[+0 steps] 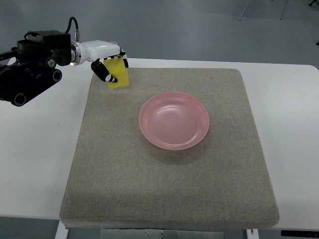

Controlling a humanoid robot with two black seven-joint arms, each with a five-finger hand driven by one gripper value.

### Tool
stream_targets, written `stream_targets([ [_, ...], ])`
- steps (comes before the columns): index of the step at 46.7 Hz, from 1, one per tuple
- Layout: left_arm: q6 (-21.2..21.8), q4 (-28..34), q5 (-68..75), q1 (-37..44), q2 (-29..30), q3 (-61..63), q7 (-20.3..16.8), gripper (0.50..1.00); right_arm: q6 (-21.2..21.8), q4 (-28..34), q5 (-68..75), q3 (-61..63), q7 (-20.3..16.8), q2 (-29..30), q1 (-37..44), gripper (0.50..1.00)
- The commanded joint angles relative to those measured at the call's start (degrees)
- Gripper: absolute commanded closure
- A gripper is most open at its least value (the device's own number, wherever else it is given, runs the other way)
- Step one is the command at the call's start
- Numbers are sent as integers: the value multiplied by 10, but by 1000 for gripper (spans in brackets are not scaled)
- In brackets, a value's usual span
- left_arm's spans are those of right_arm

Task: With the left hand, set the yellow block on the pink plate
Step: 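Close the left hand fingers around the yellow cube and lift it, then carry the yellow cube with the left hand over the pink plate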

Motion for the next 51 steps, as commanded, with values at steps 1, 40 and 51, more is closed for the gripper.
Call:
stream_targets([
  [1, -1, -50, 0, -2, 23, -4, -2, 1000, 0, 0, 0, 0, 0, 0, 0, 576],
  [40, 4, -146, 7, 52, -95, 8, -1, 903, 0, 0, 0, 0, 0, 0, 0, 576],
  [51, 10, -138, 7, 57, -100, 8, -1, 538, 0, 0, 0, 0, 0, 0, 0, 576],
])
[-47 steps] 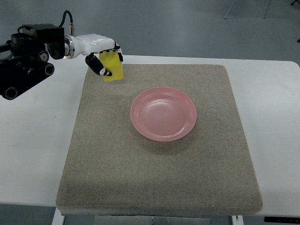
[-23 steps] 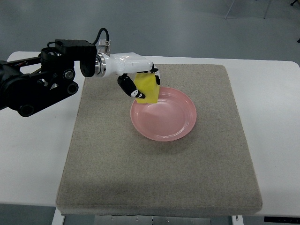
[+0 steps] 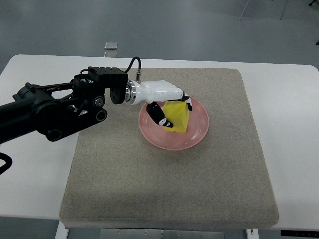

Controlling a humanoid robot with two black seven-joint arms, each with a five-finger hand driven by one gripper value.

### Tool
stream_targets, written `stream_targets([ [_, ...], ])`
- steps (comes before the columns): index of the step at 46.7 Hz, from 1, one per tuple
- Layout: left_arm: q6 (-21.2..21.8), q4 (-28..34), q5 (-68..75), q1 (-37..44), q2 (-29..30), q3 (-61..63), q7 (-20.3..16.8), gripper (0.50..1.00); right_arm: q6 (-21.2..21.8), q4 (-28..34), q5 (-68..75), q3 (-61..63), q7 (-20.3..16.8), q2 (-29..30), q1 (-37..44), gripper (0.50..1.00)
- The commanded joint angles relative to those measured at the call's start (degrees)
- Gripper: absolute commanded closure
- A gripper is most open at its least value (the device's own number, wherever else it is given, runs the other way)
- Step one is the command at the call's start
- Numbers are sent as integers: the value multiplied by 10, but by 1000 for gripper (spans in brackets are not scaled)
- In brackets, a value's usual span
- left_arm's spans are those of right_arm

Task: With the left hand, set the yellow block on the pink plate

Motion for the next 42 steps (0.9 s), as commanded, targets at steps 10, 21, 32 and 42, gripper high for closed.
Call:
stream_targets([
  [10, 1, -6, -15, -4, 14, -11, -1, 506, 0, 0, 0, 0, 0, 0, 0, 576],
  [21, -3, 6, -206, -10, 48, -45, 0, 506, -1, -1, 0, 0, 0, 0, 0, 576],
  [32, -7, 75, -508, -5, 74, -51, 0, 506, 0, -1, 0, 0, 0, 0, 0, 576],
  [42, -6, 155, -718, 4, 72, -50, 0, 506, 0, 0, 0, 0, 0, 0, 0, 576],
])
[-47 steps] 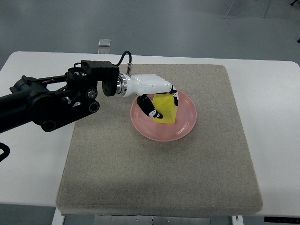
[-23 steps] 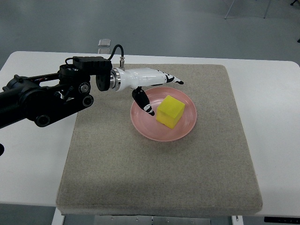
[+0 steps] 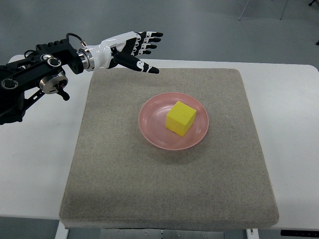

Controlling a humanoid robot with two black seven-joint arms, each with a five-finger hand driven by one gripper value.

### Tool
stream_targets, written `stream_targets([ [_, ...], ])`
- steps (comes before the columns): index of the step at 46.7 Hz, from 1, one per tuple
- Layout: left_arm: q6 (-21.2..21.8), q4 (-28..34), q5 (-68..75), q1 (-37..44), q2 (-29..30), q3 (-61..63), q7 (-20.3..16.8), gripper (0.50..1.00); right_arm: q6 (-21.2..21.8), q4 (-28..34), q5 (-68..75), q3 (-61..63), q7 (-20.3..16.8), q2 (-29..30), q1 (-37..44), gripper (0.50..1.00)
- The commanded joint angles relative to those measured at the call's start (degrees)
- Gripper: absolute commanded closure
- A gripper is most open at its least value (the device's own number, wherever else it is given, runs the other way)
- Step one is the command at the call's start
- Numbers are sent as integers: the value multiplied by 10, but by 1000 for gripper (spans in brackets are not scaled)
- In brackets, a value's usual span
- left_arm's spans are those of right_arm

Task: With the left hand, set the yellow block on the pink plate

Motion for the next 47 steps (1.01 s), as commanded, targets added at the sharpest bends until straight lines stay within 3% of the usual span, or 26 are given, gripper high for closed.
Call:
stream_targets([
  [1, 1, 26, -62, 8, -1, 1, -1, 506, 0, 0, 0, 0, 0, 0, 0, 576],
  [14, -2, 93, -123, 56, 7, -84, 1, 506, 0, 0, 0, 0, 0, 0, 0, 576],
  [23, -42, 124, -215, 78, 5, -111, 4, 506, 0, -1, 0, 0, 0, 0, 0, 576],
  [32, -94, 176, -360, 75, 3, -111, 46, 506, 0, -1, 0, 0, 0, 0, 0, 576],
  [40, -100, 214, -407, 73, -20, -115, 104, 506, -1, -1, 0, 0, 0, 0, 0, 576],
  [47, -99, 214, -419, 74, -29, -129, 114, 506, 0, 0, 0, 1, 0, 0, 0, 576],
])
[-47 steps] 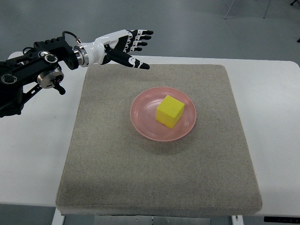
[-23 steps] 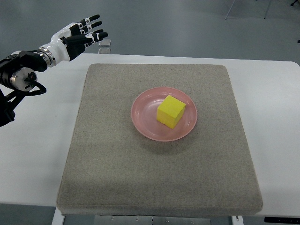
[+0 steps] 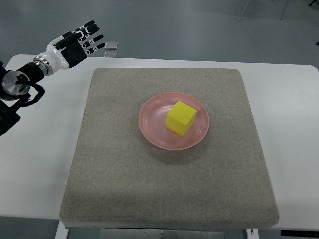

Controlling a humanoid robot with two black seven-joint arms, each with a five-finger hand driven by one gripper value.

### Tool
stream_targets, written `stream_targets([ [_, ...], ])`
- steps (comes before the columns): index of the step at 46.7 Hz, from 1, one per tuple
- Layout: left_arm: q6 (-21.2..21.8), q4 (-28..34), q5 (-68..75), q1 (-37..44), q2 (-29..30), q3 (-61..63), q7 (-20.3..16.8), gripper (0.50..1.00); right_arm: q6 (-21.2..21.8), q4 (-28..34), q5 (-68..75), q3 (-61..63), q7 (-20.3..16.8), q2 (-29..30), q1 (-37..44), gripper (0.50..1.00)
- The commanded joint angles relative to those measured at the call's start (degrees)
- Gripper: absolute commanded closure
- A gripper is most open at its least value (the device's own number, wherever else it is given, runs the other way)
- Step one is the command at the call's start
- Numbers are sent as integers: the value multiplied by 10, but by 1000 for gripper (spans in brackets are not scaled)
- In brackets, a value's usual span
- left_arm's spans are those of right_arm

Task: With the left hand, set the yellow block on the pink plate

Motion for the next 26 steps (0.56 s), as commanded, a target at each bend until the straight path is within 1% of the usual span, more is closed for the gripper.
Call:
stream_targets([
  [1, 1, 0, -2, 1, -6, -3, 2, 506, 0, 0, 0, 1, 0, 0, 0, 576],
  [5, -3, 0, -3, 3, -6, -6, 2, 506, 0, 0, 1, 1, 0, 0, 0, 576],
  [10, -19, 0, -12, 4, -7, -18, 2, 506, 1, 1, 0, -2, 0, 0, 0, 576],
  [26, -22, 0, -14, 4, -6, -19, 2, 506, 0, 2, -4, -1, 1, 0, 1, 576],
])
